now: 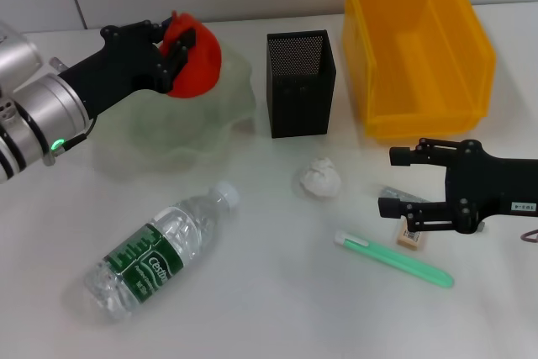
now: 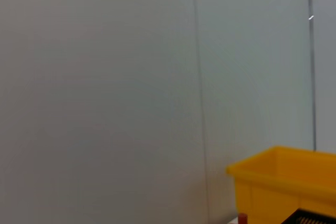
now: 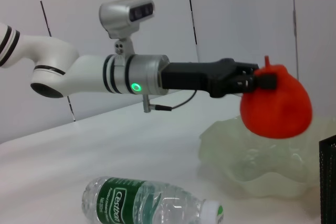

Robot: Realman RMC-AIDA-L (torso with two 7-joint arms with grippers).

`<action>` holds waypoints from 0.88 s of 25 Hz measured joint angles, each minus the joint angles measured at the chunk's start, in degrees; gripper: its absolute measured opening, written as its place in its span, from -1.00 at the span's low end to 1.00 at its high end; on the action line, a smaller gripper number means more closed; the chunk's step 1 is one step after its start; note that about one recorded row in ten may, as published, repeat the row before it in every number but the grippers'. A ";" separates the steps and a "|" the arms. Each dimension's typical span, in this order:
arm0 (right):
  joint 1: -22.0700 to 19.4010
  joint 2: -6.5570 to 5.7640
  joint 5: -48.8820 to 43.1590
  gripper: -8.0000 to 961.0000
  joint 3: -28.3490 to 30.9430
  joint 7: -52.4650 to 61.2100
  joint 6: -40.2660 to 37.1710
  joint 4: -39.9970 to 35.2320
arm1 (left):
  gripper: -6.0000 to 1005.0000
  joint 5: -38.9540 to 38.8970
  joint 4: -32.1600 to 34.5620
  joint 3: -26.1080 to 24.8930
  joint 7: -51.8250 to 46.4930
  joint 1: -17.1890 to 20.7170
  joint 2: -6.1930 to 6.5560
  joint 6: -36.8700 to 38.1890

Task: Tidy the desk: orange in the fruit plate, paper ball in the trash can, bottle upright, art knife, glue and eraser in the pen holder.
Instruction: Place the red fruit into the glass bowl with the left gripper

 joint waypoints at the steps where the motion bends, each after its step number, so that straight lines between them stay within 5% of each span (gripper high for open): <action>1: 0.00 0.00 0.05 0.68 0.00 -0.01 -0.01 0.11 | -0.51 -0.01 -0.37 0.00 0.04 -0.44 0.00 -1.39; 19: 0.07 -0.20 0.30 0.68 0.08 0.00 0.00 0.70 | -0.30 -0.48 -2.98 -1.78 4.49 -0.57 0.00 -9.29; 22: 0.01 -0.20 0.32 0.68 0.09 0.00 0.00 0.70 | -0.09 -1.42 -2.97 -1.97 4.30 -0.56 0.00 -10.40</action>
